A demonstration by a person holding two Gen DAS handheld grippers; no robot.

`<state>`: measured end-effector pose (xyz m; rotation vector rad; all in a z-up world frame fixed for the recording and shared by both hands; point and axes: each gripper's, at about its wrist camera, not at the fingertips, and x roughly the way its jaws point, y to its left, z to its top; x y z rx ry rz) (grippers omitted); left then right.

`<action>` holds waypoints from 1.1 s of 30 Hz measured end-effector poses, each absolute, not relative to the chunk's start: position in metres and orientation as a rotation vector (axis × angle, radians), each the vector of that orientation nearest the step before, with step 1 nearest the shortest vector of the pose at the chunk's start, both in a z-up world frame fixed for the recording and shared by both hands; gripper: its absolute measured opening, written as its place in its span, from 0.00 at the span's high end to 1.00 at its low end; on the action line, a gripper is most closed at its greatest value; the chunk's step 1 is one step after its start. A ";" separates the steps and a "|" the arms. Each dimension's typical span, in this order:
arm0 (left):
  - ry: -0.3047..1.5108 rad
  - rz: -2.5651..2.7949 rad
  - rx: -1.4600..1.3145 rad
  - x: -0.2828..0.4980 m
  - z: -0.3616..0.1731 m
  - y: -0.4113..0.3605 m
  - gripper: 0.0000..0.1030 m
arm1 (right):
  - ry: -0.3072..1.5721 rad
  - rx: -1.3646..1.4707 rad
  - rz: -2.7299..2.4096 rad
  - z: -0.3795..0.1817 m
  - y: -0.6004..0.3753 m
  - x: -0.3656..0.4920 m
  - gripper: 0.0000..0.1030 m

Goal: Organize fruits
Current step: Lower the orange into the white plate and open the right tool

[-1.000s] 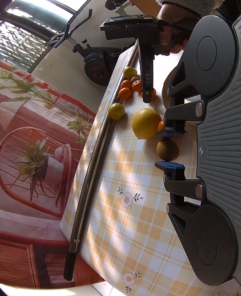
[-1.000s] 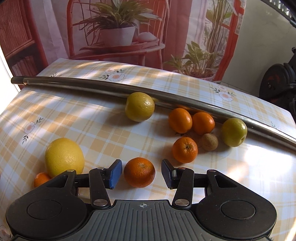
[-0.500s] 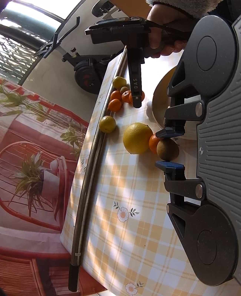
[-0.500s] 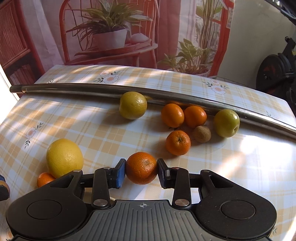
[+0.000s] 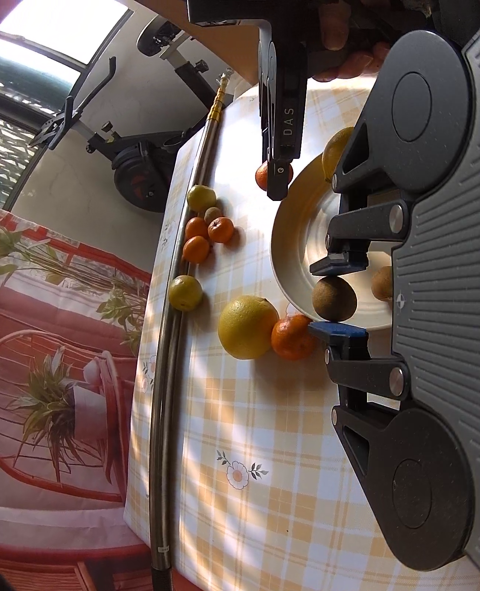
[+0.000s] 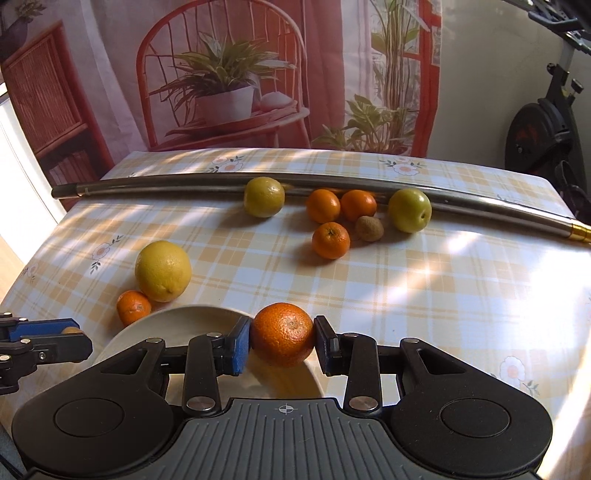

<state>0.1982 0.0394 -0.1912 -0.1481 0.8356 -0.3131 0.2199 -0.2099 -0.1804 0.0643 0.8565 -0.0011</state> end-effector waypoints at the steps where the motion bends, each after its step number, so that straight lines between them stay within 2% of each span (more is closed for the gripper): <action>1: 0.837 -0.315 -0.135 0.199 -0.192 0.037 0.73 | 0.856 0.070 0.001 -0.181 -0.211 0.217 0.68; 17: 0.879 -0.326 0.035 0.203 -0.204 0.005 0.73 | 0.860 0.109 0.060 -0.197 -0.207 0.200 0.68; 33: 0.900 -0.305 0.078 0.206 -0.214 0.000 0.73 | 0.892 0.099 0.065 -0.208 -0.203 0.206 0.68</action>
